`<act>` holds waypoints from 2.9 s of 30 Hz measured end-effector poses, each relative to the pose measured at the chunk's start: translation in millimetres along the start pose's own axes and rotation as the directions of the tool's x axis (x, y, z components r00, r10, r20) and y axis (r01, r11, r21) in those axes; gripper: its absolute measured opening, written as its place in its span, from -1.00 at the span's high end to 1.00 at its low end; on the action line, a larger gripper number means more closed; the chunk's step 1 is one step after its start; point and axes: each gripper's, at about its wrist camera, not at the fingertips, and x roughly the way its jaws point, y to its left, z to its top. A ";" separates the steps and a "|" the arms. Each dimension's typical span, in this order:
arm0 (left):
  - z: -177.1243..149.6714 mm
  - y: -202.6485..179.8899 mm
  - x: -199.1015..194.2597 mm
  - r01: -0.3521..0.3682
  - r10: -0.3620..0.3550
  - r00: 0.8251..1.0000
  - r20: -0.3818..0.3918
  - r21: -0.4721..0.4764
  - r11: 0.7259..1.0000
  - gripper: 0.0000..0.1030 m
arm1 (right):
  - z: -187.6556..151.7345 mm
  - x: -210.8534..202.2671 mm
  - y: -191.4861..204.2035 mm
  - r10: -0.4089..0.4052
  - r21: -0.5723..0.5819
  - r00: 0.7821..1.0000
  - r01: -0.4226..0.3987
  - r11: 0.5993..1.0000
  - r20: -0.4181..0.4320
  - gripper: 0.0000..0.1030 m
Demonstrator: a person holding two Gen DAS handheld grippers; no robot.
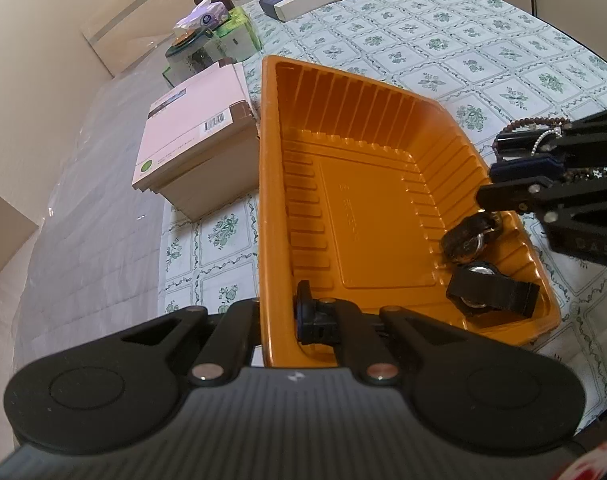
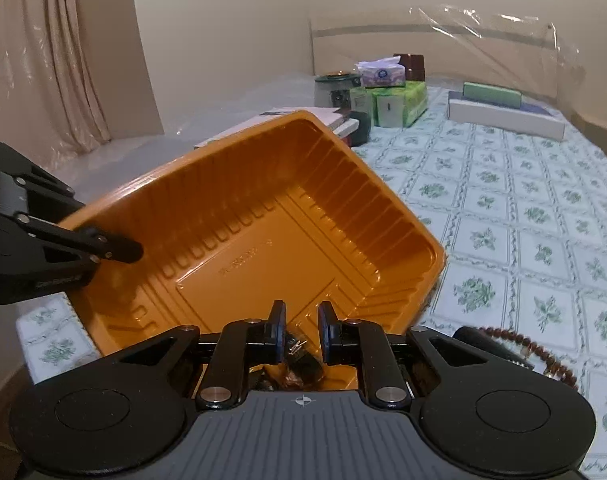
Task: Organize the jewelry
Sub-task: 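Lower the round watch into the orange tray and release it, then grasp the brown bead bracelet from the pile with the right tool, then carry the brown bead bracelet into the orange tray and release it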
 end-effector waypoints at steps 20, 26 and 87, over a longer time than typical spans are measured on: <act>-1.3 -0.1 0.8 0.001 -0.001 1.000 0.000 -0.006 1.000 0.96 | -83.5 -83.7 -95.9 -0.286 0.242 0.955 0.297 0.924 -0.079 0.06; -1.8 -1.0 0.7 -0.002 0.002 1.000 -0.006 -0.007 1.000 0.96 | -88.7 -80.5 -102.3 -0.306 0.217 0.947 0.320 0.922 -0.097 0.06; 0.0 -2.8 1.7 -0.001 0.001 1.000 -0.011 -0.008 1.000 0.96 | -9.0 -75.7 -17.5 -0.183 -0.056 0.981 0.187 0.981 0.070 0.88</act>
